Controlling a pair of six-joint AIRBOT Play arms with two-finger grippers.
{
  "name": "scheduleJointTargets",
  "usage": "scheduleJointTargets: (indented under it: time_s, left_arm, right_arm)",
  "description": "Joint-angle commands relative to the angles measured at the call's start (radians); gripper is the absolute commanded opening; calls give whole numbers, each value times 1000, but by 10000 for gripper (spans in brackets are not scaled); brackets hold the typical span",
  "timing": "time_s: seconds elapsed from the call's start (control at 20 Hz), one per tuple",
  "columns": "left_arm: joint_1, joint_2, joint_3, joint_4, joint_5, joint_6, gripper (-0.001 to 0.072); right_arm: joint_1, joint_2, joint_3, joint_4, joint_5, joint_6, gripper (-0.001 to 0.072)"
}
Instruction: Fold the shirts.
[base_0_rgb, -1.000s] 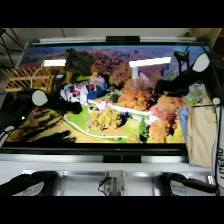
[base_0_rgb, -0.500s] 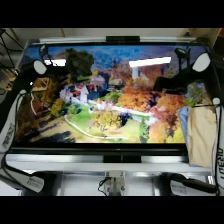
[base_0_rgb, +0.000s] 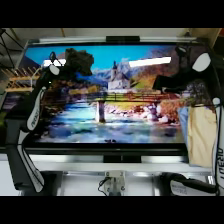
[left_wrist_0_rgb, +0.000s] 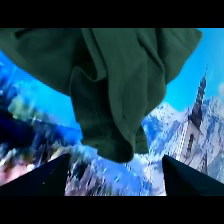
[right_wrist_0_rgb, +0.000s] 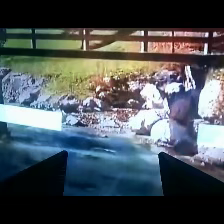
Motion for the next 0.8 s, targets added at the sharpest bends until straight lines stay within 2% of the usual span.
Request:
scheduleJointTargets:
  time_s: [0.0, 0.1, 0.2, 0.25, 0.35, 0.4, 0.5, 0.55, 0.6, 0.75]
  left_arm:
    - [-12, -64, 16, -60, 111, -4, 720]
    - [-23, -80, 16, -76, 180, -5, 713]
    - [-34, -98, 16, -94, 224, -24, 605]
    - [-38, -108, 16, -96, 232, -40, 601]
    - [-40, -117, 16, -95, 240, -63, 500]
    - [-40, -117, 16, -95, 243, -64, 496]
    - [-35, -119, 16, -95, 241, -64, 333]
    - [-33, -120, 16, -96, 242, -64, 157]
    - [-33, -120, 16, -96, 245, -64, 37]
    - [-31, -116, 16, -96, 251, -63, 33]
  right_arm:
    - [1, -1, 1, 9, -8, 1, 681]
    - [1, 0, 1, 24, -8, 0, 681]
    - [1, -1, 1, 27, -8, 0, 681]
    - [1, -1, 1, 27, -9, 0, 681]
    - [1, 0, 1, 27, -8, 0, 681]
    - [1, 0, 1, 27, -8, 1, 681]
    - [1, 0, 1, 27, -9, 0, 681]
    - [1, 0, 1, 27, -8, 1, 681]
    - [1, 0, 1, 27, -8, 1, 681]
    - [1, 0, 1, 27, -8, 0, 681]
